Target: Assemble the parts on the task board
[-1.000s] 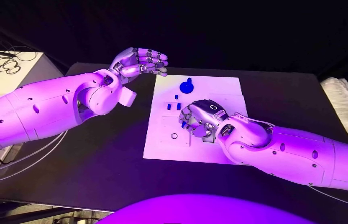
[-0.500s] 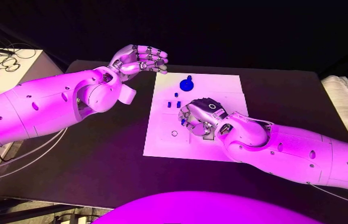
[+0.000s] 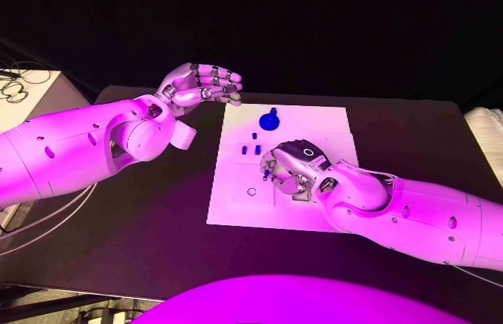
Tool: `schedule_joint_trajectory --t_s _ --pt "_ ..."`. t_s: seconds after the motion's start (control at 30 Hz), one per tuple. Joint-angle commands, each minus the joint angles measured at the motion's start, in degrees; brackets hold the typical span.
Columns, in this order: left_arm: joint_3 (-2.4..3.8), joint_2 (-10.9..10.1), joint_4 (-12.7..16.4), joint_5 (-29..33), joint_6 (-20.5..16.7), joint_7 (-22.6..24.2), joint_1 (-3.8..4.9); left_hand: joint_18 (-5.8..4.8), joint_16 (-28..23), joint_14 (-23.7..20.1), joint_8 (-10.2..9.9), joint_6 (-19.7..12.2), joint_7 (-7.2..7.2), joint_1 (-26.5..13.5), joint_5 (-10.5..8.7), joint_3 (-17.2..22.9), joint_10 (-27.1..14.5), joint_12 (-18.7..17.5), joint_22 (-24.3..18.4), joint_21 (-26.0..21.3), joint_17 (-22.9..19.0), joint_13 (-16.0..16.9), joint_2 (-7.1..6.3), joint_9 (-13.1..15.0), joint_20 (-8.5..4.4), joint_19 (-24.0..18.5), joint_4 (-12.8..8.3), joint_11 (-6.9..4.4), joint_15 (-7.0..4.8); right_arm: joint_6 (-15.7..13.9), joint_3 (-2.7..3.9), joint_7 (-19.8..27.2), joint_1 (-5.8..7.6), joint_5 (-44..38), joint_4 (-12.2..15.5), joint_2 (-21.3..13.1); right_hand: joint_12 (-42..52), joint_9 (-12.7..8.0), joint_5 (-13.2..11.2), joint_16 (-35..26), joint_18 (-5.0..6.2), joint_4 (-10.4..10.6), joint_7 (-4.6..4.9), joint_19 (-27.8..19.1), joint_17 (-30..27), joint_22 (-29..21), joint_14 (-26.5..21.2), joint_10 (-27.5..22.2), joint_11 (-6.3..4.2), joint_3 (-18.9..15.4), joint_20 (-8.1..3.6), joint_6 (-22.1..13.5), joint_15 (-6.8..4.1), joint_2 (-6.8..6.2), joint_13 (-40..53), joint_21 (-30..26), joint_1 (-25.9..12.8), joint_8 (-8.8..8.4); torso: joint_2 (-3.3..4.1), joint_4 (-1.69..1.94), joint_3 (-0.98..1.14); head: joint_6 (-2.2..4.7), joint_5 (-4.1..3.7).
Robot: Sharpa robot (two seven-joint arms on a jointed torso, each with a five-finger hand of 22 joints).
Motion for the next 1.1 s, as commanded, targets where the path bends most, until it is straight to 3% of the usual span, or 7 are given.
schedule_joint_trajectory --t_s 0.03,1.1 --pt "0.03 -0.03 0.06 0.07 0.87 0.22 0.00 0.42 -0.20 0.31 0.08 -0.38 2.09 0.08 0.10 -0.28 -0.46 -0.23 -0.05 -0.30 0.05 0.02 0.07 -0.04 -0.01 0.19 0.04 0.13 0.14 0.31 0.02 -0.30 -0.05 -1.15 -0.10 -0.05 0.30 0.09 0.10 -0.20 -1.06 -0.11 0.05 4.23 0.09 7.70 2.46 1.60 -1.08 0.34 -0.40 0.24 -0.45 0.79 0.04 0.28 0.02 0.10 -0.02 0.02 -0.01 -0.05 -0.15" --pt "0.03 -0.21 -0.08 0.07 0.99 -0.01 0.01 0.42 -0.41 0.36 0.14 -0.41 2.08 0.18 0.10 -0.28 -0.51 -0.22 -0.15 -0.44 0.12 0.04 0.13 -0.10 -0.03 0.26 -0.08 0.12 0.12 1.35 -0.17 -0.28 -0.05 -1.56 -0.66 0.48 0.30 0.09 0.10 -0.20 -1.06 -0.11 0.05 4.23 0.09 7.70 2.46 1.60 -1.08 0.34 -0.40 0.24 -0.45 0.79 0.04 0.28 0.02 0.10 -0.01 0.02 -0.01 -0.18 -0.04"
